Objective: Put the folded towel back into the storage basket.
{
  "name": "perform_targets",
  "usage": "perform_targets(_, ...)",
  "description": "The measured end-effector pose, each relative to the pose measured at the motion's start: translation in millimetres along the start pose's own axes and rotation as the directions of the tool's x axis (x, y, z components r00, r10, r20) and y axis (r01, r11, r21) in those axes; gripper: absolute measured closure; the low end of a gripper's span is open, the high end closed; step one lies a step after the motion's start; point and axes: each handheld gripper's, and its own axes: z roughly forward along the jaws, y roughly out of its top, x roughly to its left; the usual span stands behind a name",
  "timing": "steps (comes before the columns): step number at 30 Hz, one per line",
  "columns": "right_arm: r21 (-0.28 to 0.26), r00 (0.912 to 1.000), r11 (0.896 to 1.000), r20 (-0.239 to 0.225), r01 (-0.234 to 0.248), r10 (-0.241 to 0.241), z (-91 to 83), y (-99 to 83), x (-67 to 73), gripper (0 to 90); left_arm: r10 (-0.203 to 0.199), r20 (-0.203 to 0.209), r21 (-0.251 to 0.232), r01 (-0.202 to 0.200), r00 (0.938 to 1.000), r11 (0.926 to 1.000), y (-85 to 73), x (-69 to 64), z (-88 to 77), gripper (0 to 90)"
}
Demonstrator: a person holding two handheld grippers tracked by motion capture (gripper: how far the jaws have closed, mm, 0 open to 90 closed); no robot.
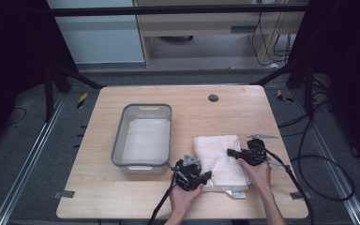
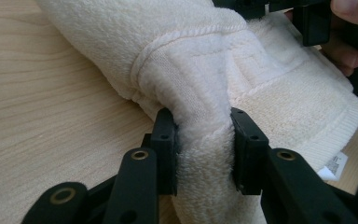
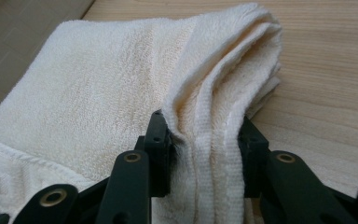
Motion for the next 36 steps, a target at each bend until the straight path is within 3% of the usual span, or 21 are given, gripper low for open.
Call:
perform_targets(12,-0.067,0.9998,0.998,0.004,0.018,-0.018,-30.0,8.8,15.0,65.3,0.029,0.041,-0.040,-0.027,0.9988,0.9988,8.3,-4.4,-17.5,67.3)
perform_targets(17,-0.111,0.9996,0.994,-0.013,0.025,-0.027,-47.9,15.3,23.8,64.9,0.067,0.060,-0.065,-0.063,0.9960,0.9959,17.8,-9.9,-33.1,67.2)
perform_targets(36,-0.218,0.9964,0.973,-0.001,0.082,-0.084,-75.5,36.1,61.6,64.0,0.132,0.056,-0.116,-0.125,0.9897,0.9854,42.9,-12.7,-74.0,67.1)
